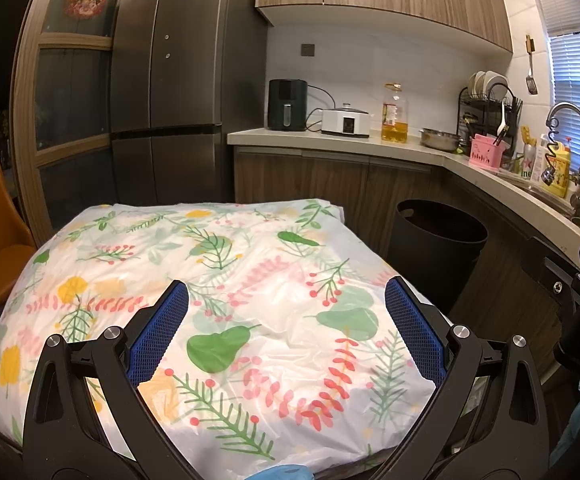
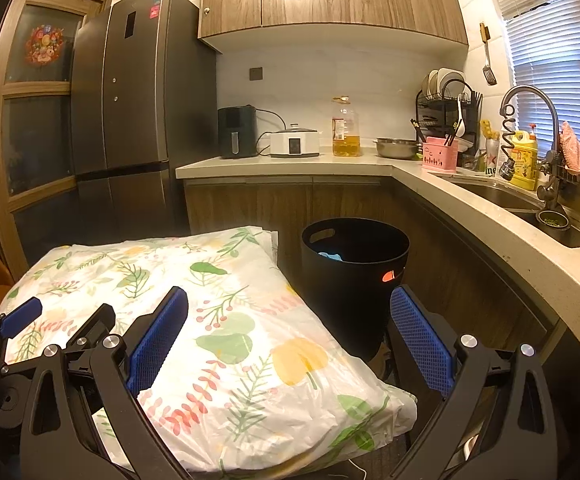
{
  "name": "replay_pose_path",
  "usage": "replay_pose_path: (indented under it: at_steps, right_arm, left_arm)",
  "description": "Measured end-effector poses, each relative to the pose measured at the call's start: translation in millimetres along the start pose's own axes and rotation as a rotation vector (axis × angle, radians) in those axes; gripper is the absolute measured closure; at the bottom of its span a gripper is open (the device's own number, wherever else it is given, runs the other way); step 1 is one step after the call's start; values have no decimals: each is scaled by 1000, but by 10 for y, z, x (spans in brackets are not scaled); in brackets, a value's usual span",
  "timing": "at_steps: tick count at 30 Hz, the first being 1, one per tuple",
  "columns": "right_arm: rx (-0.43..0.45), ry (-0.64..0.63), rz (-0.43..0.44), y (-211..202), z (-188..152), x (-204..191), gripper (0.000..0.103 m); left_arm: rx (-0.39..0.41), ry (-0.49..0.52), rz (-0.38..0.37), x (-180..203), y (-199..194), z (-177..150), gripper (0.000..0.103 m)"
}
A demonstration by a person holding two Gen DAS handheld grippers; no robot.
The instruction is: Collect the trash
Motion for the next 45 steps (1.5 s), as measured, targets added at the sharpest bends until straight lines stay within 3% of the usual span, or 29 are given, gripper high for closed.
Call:
replay_pose_path:
  at_steps: [45]
  right_arm:
    - [14,-4,7,-41,50,-4,6]
  left_arm:
    - [8,-2,-11,39,-50,44,6]
Point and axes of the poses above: each gripper's, at about its wrist camera, not at the fingertips, and y roughly the way its jaws point, x to its right, z to its top, the point moved 6 cm from there along y, roughly the way its jaws point, and after that the axes turned 13 degrees about -y, right-handed, at the moved point
